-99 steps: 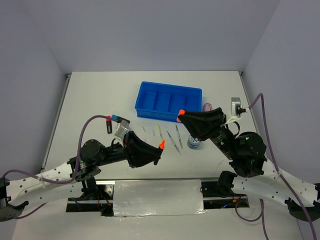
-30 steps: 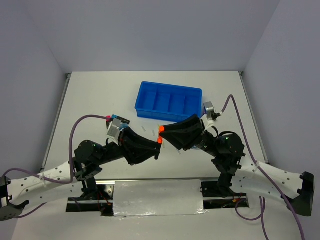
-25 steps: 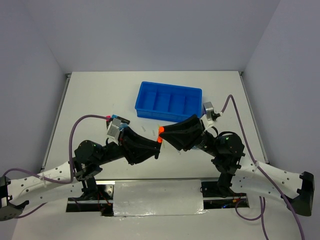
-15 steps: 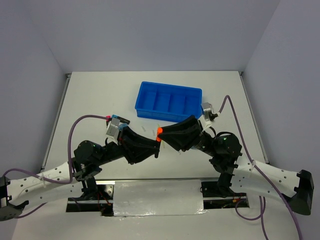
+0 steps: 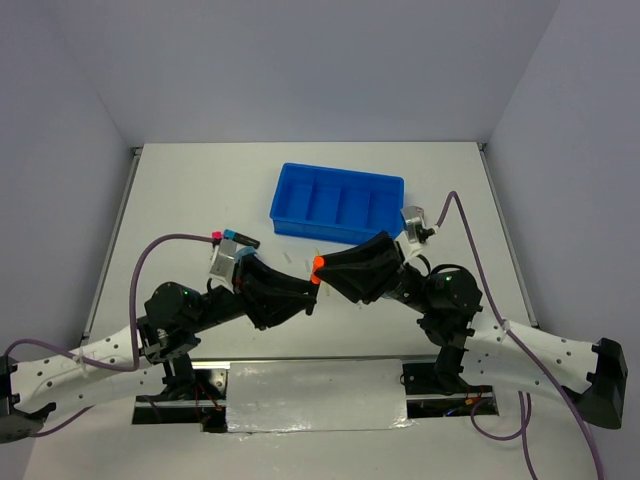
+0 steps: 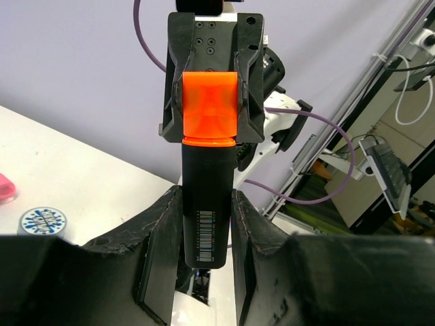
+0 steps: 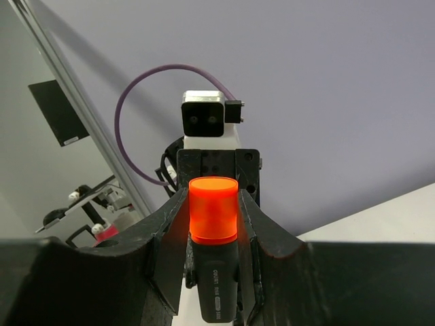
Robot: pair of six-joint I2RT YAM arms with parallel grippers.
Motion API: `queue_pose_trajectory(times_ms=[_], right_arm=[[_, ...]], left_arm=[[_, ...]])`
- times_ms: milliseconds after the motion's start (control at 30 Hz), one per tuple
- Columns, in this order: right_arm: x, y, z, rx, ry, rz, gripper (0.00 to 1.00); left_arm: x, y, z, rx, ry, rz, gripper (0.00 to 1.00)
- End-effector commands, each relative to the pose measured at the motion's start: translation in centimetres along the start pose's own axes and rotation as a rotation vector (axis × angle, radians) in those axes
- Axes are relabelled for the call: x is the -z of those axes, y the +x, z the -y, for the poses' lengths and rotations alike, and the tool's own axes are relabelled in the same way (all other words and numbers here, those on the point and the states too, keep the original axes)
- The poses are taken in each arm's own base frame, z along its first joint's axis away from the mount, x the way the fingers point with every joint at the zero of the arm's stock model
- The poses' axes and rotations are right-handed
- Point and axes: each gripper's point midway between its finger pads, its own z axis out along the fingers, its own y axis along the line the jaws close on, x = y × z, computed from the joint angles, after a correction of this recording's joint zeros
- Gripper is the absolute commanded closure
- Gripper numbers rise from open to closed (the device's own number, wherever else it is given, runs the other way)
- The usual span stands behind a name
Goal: Sort the stationery into containers
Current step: Close the pen cap on the pen.
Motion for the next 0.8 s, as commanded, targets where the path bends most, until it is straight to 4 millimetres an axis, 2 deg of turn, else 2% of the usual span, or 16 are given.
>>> queue_pose_trajectory(times_ms=[0, 100, 133, 467, 633, 667, 700, 767], right_arm=[[-0.3, -0.8, -1.2, 0.014, -0.048, 0.027, 0.68], [-0.5, -0.7, -1.3, 0.012, -0.050, 0.026, 0.65], [-0.5, -0.8, -1.2, 0.012, -0.043, 0.030, 0.60], [-0.4, -1.3, -0.7, 0.048, 0.014, 0.062, 0.59], [-0.6, -1.0, -1.1, 0.062, 0.012, 0.058, 0.58], [-0.7, -0.9, -1.0, 0.070, 0.017, 0.057, 0.54], [-0.7, -0.9, -1.1, 0.072, 0.014, 0.057, 0.43], [-0.7, -1.0, -1.3, 0.076, 0.008, 0.059, 0.43]], left_arm=[[-0.3, -3.4, 0.9, -0.073, 0.003, 0.098, 1.00], [-0.3, -3.5, 0.7, -0.080, -0.008, 0.101, 1.00], [-0.3, -3.5, 0.6, -0.081, -0.012, 0.100, 1.00], [-0.3, -3.7, -0.4, -0.092, -0.069, 0.113, 1.00], [-0.2, -3.8, -0.7, -0.099, -0.085, 0.111, 1.00], [-0.2, -3.8, -0.7, -0.104, -0.086, 0.110, 1.00], [-0.3, -3.9, -0.6, -0.106, -0.082, 0.110, 1.00], [-0.3, -3.9, -0.5, -0.114, -0.078, 0.109, 1.00]])
